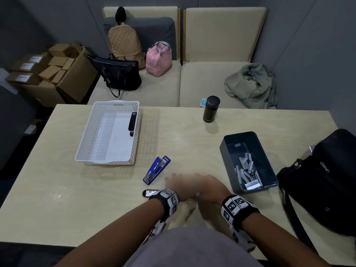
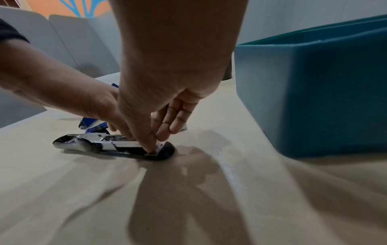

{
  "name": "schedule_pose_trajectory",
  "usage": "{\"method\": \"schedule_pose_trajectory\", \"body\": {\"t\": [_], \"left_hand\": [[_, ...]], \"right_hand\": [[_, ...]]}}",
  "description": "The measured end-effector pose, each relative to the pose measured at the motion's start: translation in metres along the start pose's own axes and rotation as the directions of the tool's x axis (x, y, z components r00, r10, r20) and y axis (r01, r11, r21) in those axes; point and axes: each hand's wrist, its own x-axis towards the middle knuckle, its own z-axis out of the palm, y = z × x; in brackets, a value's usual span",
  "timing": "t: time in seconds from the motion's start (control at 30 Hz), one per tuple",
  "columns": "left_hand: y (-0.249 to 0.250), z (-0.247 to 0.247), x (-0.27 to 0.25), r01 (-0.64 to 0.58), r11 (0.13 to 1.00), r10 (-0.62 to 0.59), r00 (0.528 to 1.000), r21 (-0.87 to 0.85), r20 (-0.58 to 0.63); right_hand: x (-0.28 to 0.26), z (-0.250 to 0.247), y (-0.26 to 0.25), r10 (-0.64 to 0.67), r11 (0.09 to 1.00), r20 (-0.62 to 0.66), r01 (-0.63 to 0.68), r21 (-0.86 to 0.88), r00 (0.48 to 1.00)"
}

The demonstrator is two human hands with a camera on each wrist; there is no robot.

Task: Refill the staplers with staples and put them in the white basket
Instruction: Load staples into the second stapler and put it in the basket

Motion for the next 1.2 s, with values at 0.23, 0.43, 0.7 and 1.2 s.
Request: {"method": "schedule_pose_trajectory", "body": {"t": [0.23,0.43,0.7,1.2], "left_hand": [[-0.029,-0.002,-0.010,0.167,0.986,-0.166,0.985,0.023,-0.046],[-0.033,0.002,-0.019,0.266,0.961,-0.268,0.963,-0.073,-0.031],[-0.041,0.016,-0.017,0.216,0.951,-0.228,0.973,-0.222,-0.031],[-0.074,0.024,-0.020,-0.072,0.897,0.003,0.988,-0.436,-0.158]], "right_hand": [[0.006,0.006,0.001,-0.040,0.998,0.013,0.040,-0.042,0.999],[0.011,0.007,-0.002,-0.034,0.992,0.028,0.037,-0.118,0.999],[0.011,0.016,-0.006,-0.028,0.994,0.005,0.029,-0.108,1.000],[0.021,0.005,0.006,0.054,0.977,-0.049,-0.042,0.211,0.997]]}}
